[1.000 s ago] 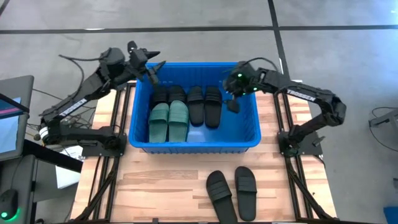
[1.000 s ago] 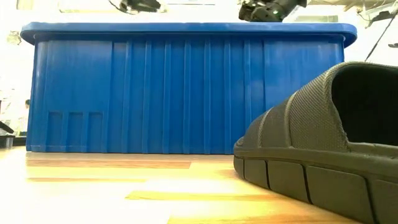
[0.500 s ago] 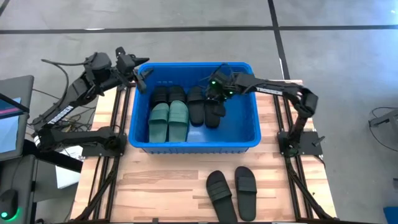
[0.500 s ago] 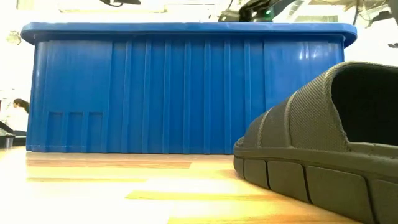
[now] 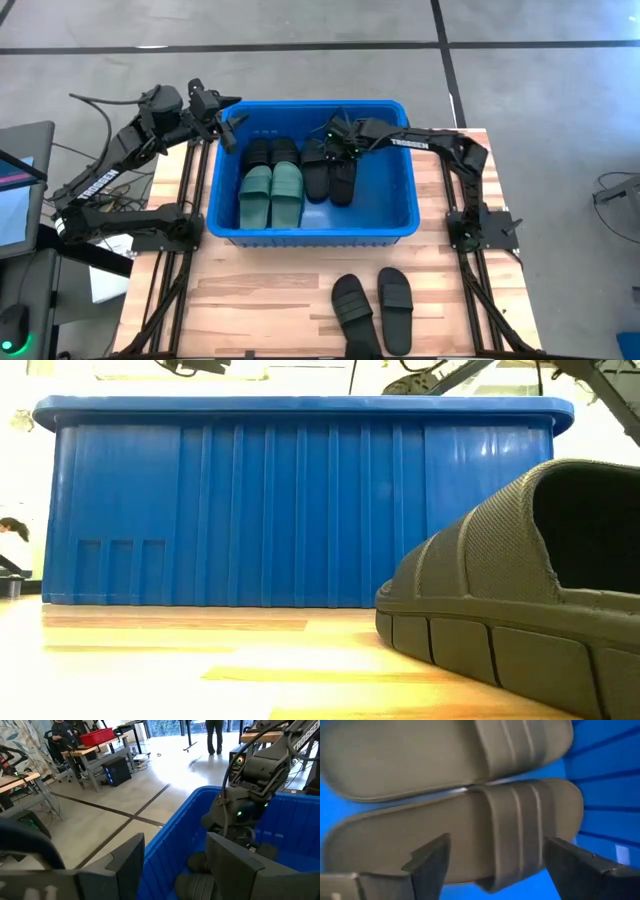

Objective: Pick and place slides into bin
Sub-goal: Adjust the black slide in the blue bin

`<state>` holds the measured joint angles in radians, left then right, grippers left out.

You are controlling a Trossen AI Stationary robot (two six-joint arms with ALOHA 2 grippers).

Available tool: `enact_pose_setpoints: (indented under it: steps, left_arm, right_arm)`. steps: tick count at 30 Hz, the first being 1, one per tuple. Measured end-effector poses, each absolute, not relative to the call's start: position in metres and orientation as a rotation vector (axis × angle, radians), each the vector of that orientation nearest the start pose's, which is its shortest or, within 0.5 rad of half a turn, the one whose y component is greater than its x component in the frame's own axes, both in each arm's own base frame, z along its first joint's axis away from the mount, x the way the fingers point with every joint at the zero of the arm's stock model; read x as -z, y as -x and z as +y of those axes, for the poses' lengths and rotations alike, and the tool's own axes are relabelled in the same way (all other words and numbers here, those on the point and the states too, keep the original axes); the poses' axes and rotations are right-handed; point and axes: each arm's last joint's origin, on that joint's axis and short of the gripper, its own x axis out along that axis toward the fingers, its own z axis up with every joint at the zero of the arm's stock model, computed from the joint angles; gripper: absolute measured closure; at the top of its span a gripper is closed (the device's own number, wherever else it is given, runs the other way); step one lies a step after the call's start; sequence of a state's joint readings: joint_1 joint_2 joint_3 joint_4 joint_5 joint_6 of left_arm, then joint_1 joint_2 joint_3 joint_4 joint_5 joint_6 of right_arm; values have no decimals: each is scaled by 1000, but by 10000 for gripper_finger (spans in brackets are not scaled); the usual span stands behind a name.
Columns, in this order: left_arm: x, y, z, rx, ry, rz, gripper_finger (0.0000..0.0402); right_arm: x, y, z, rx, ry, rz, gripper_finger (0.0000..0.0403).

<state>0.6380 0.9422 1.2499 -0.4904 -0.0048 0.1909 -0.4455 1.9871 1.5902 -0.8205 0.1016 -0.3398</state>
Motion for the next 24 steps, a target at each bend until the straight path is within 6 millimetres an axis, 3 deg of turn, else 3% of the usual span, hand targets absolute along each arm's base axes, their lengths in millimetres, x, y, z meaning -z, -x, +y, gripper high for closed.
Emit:
enact_pose_setpoints:
  steps: [18, 24]
  left_arm:
    - [-431, -141, 105, -627, -109, 229, 203]
    - [-431, -141, 105, -634, -108, 229, 203]
  right_arm:
    - [-205, -370, -191, 349, 84, 1272, 150]
    - [-205, -372, -192, 358, 86, 1252, 192]
